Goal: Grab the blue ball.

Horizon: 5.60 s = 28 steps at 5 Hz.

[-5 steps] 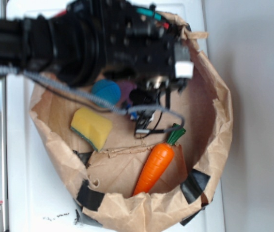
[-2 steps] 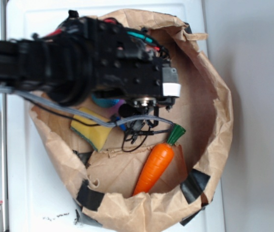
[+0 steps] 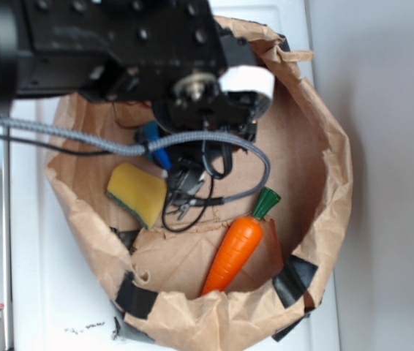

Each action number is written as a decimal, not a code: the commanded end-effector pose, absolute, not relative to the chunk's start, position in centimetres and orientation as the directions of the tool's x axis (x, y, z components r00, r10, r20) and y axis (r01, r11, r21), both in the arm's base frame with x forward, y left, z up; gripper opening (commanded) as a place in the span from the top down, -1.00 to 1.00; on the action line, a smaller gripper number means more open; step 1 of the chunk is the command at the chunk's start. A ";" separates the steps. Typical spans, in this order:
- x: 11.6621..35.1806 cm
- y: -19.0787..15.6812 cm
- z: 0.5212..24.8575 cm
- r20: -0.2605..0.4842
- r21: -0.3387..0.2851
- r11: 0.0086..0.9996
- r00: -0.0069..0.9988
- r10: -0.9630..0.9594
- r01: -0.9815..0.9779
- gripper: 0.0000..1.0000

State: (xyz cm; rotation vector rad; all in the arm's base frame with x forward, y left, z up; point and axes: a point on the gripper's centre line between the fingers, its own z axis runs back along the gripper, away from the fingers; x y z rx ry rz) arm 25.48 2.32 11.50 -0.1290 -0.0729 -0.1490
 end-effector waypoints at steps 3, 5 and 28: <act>27.4 4.1 12.7 0.190 -0.082 0.982 0.970 -0.151 0.169 -1.00; 27.0 5.0 10.0 0.077 0.022 1.000 0.997 -0.023 0.021 -1.00; 22.5 2.8 15.1 0.156 -0.136 0.878 0.865 0.477 -0.459 1.00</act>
